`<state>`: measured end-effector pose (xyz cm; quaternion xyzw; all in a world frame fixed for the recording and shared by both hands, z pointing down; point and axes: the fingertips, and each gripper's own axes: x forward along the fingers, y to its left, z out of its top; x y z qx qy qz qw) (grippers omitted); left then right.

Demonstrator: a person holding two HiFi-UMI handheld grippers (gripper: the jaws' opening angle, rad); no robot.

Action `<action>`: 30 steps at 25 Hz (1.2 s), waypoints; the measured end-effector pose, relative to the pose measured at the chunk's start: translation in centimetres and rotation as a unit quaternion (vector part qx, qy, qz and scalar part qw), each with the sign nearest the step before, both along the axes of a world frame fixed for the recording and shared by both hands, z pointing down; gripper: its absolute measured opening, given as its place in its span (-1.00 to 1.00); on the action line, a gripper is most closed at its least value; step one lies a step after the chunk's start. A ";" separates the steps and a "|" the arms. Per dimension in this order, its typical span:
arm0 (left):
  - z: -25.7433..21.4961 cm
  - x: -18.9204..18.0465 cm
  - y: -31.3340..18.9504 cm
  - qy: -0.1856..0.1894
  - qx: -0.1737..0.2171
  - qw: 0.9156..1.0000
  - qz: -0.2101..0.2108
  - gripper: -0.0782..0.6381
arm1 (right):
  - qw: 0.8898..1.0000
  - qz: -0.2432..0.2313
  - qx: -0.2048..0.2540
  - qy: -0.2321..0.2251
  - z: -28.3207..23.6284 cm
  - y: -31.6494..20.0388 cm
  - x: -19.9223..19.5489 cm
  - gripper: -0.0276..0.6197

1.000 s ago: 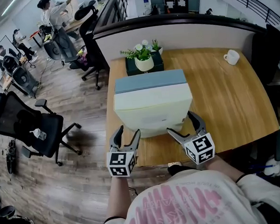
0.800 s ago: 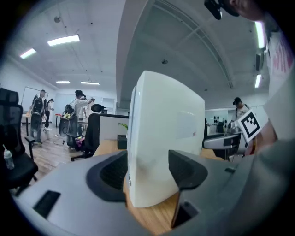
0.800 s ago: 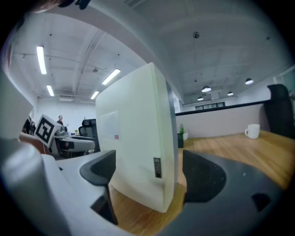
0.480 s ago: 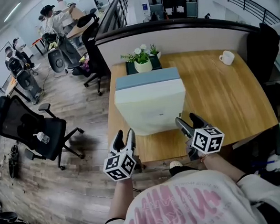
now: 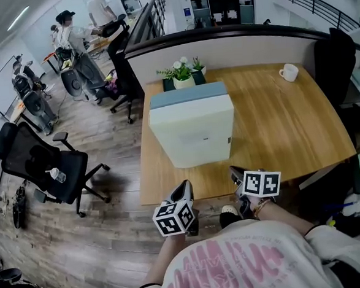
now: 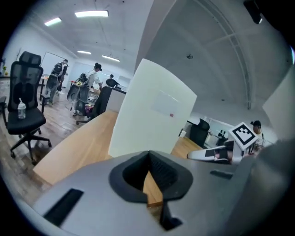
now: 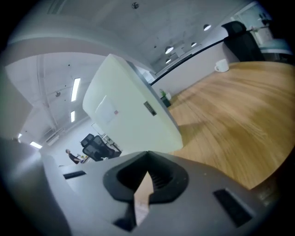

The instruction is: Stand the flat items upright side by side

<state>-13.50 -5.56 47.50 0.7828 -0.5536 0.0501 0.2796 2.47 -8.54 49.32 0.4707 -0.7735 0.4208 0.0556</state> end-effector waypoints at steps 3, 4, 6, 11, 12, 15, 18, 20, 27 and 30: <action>-1.5 -0.3 0.2 0.023 0.006 0.999 -0.027 -0.77 | 0.998 -0.044 0.023 -0.048 -2.1 1.2 -2.3 -0.93; -2.3 -0.4 0.2 0.030 0.012 0.999 -0.036 -0.77 | 0.996 -0.057 0.036 -0.064 -3.2 1.4 -2.8 -0.93; -4.0 -0.4 0.1 0.041 0.029 0.998 -0.049 -0.77 | 0.991 -0.080 0.064 -0.084 -5.3 1.7 -3.5 -0.93; -6.0 0.1 0.7 0.045 0.052 0.995 -0.070 -0.77 | 0.982 -0.111 0.141 -0.060 -9.1 1.8 -3.3 -0.93; -6.2 0.1 0.8 0.044 0.052 0.995 -0.077 -0.77 | 0.980 -0.114 0.154 -0.048 -9.5 1.7 -3.1 -0.93; -7.0 0.3 1.0 0.036 0.057 0.993 -0.096 -0.77 | 0.977 -0.123 0.173 -0.021 -9.9 1.4 -2.3 -0.93; -8.0 0.9 1.0 0.027 0.069 0.991 -0.116 -0.77 | 0.974 -0.140 0.175 -0.009 -9.9 0.9 -1.1 -0.93; -8.6 1.6 1.2 0.030 0.073 0.988 -0.133 -0.77 | 0.972 -0.158 0.175 0.003 -10.0 0.9 -0.2 -0.93; -8.7 6.3 3.3 0.038 0.076 0.982 -0.166 -0.77 | 0.964 -0.189 0.185 0.031 -9.7 1.1 4.7 -0.93; -8.3 7.4 4.2 0.036 0.073 0.979 -0.185 -0.77 | 0.962 -0.202 0.179 0.032 -9.1 1.5 6.2 -0.93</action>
